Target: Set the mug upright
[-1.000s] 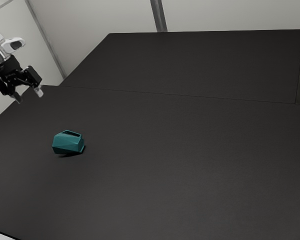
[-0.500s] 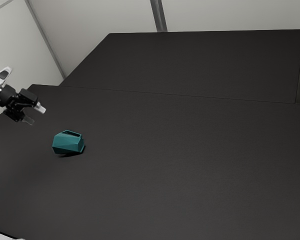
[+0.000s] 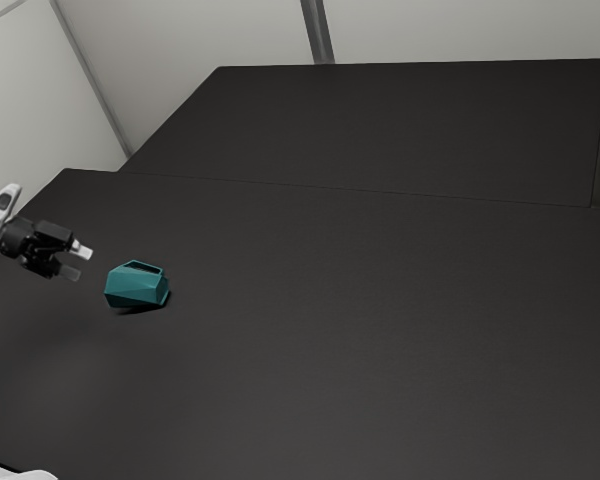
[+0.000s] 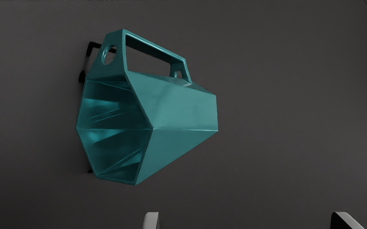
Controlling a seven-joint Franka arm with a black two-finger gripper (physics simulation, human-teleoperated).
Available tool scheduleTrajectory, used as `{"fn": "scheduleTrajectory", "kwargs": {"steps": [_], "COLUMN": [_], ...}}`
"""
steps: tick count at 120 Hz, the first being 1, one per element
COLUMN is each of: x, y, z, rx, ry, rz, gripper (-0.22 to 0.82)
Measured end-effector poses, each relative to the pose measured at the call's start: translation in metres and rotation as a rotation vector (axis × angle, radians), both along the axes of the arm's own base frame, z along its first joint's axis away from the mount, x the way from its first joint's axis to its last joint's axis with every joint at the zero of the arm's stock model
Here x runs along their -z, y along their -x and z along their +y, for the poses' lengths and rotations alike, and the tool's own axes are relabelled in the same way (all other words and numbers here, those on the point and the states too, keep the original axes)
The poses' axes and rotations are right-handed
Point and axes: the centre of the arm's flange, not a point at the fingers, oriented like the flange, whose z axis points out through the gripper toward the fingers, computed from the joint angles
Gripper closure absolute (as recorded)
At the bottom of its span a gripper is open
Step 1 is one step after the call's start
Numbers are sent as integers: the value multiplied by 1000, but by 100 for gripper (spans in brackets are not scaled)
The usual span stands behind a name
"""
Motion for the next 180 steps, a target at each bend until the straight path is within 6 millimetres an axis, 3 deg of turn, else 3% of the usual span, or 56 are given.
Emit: {"fn": "scheduleTrajectory", "kwargs": {"steps": [76, 117, 180], "x": [80, 91, 94], "y": [-21, -29, -47], "z": [15, 10, -21], "rx": [67, 69, 137], "ry": [29, 93, 126], "rz": [-68, -122, -158], "gripper": [2, 2, 2]}}
